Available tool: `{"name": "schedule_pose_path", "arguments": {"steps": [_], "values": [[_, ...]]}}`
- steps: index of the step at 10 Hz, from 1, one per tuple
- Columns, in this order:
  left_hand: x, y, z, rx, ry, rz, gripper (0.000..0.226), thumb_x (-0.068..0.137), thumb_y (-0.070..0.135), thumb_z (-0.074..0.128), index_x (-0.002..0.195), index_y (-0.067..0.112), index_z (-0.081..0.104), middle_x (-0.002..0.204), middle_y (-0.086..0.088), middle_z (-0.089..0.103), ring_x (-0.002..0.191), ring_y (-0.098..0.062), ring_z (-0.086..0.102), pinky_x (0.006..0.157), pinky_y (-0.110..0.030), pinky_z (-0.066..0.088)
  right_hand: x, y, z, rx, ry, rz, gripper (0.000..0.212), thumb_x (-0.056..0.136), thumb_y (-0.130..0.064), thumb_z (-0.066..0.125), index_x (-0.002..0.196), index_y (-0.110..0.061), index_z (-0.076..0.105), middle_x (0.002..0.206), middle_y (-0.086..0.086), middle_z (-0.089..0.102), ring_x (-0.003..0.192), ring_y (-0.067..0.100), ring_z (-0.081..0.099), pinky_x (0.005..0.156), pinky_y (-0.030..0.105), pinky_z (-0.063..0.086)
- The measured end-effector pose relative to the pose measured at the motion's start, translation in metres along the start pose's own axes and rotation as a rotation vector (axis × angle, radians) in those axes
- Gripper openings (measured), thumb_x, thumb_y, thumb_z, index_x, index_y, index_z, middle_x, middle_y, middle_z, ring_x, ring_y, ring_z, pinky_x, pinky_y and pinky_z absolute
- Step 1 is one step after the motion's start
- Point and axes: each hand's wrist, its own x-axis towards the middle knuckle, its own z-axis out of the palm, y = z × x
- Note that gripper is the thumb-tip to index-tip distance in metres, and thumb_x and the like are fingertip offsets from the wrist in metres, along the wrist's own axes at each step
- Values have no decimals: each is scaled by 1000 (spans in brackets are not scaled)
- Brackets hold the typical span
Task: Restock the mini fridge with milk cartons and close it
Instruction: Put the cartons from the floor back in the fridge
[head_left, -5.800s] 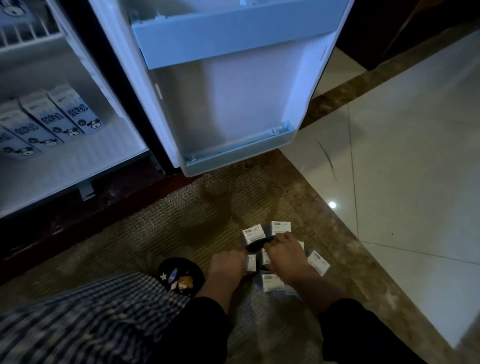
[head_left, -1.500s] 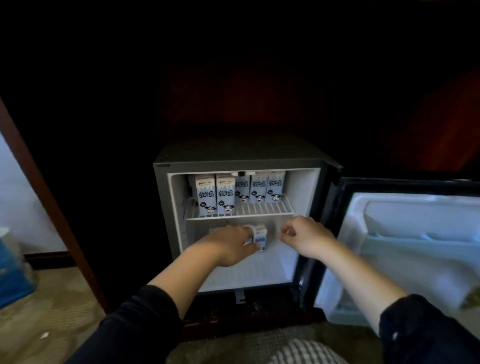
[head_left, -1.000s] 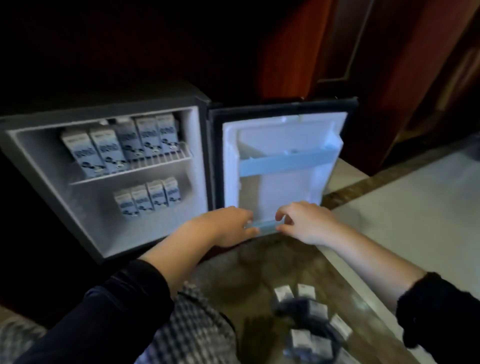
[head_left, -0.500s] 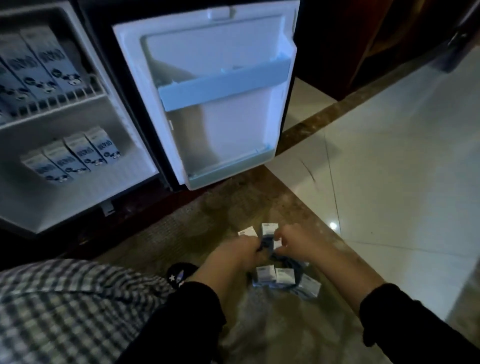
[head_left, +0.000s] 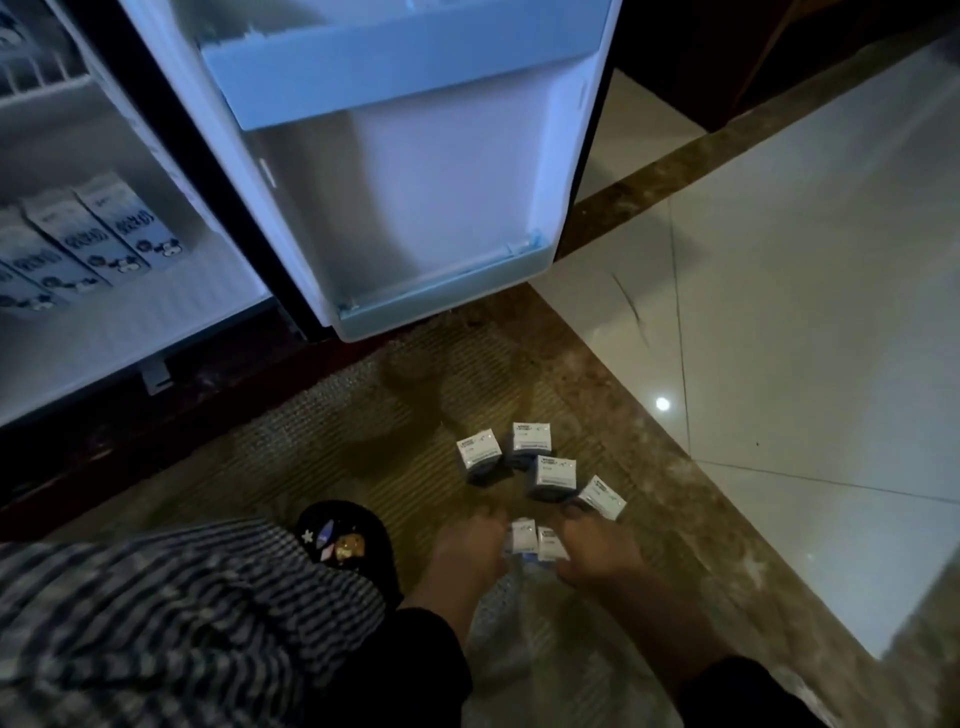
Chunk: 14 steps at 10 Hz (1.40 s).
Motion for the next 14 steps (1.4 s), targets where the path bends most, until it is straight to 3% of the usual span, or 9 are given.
{"name": "schedule_pose_path", "arguments": {"steps": [1, 2, 3, 4, 5, 9, 12, 13, 14], "values": [[8, 1, 6, 24, 18, -10, 47, 90, 25, 57, 133, 18, 40, 132, -8, 48, 118, -26, 53, 89, -35, 45, 8, 2, 12, 17, 16, -4, 43, 90, -39, 55, 127, -16, 52, 130, 6, 54, 115, 23, 56, 93, 34, 48], [12, -1, 8, 15, 43, -25, 40, 90, 25, 55, 129, 20, 46, 129, -7, 53, 115, -24, 55, 88, -33, 46, 7, 3, 17, 67, 173, -64, 41, 55, -35, 88, 84, -10, 74, 80, 10, 71, 67, 19, 69, 55, 25, 55], [14, -1, 4, 4, 44, -38, 36, 92, 25, 54, 127, 20, 49, 126, -6, 56, 114, -25, 57, 89, -36, 47, 9, 5, 17, 172, 353, -83, 43, 56, -32, 89, 90, -8, 74, 81, 11, 72, 68, 20, 69, 57, 23, 55], [13, 0, -7, 4, 29, -10, 35, 93, 24, 51, 127, 19, 47, 127, -8, 56, 115, -26, 56, 90, -37, 47, 10, 4, 6, 363, 89, 43, 43, 88, -34, 61, 128, -17, 52, 125, 7, 60, 112, 24, 58, 92, 35, 47], [6, -3, -25, -17, -23, 51, 36, 91, 26, 53, 126, 18, 49, 127, -8, 56, 115, -25, 55, 91, -36, 46, 2, 4, -5, 360, 62, 36, 48, 90, -38, 58, 133, -21, 46, 131, 5, 56, 119, 22, 54, 98, 36, 45], [-74, -24, -138, 1, 48, 210, 36, 91, 28, 56, 125, 17, 51, 126, -6, 55, 112, -23, 53, 87, -33, 43, -43, 0, -132, 390, 266, -205, 26, 87, -38, 62, 111, -27, 58, 101, -7, 65, 91, 12, 61, 77, 31, 52], [-172, -99, -210, 0, 396, 184, 34, 93, 37, 52, 121, 17, 50, 123, -5, 56, 101, -20, 51, 78, -27, 37, -67, -75, -248, 260, 509, -439, 26, 86, -41, 62, 103, -23, 56, 86, -7, 57, 77, 12, 53, 61, 30, 38], [-209, -133, -226, -64, 528, 153, 36, 94, 38, 50, 122, 17, 49, 107, -2, 59, 87, -14, 49, 68, -24, 37, -71, -111, -278, 251, 558, -509, 23, 86, -41, 62, 95, -21, 54, 82, -3, 58, 76, 16, 53, 62, 33, 37], [-240, -164, -239, -133, 669, 99, 35, 93, 36, 51, 119, 13, 50, 99, -4, 62, 92, -21, 58, 76, -32, 44, -72, -149, -305, 283, 591, -583, 18, 87, -35, 63, 92, -20, 54, 82, 1, 61, 74, 19, 56, 57, 30, 36]]}}
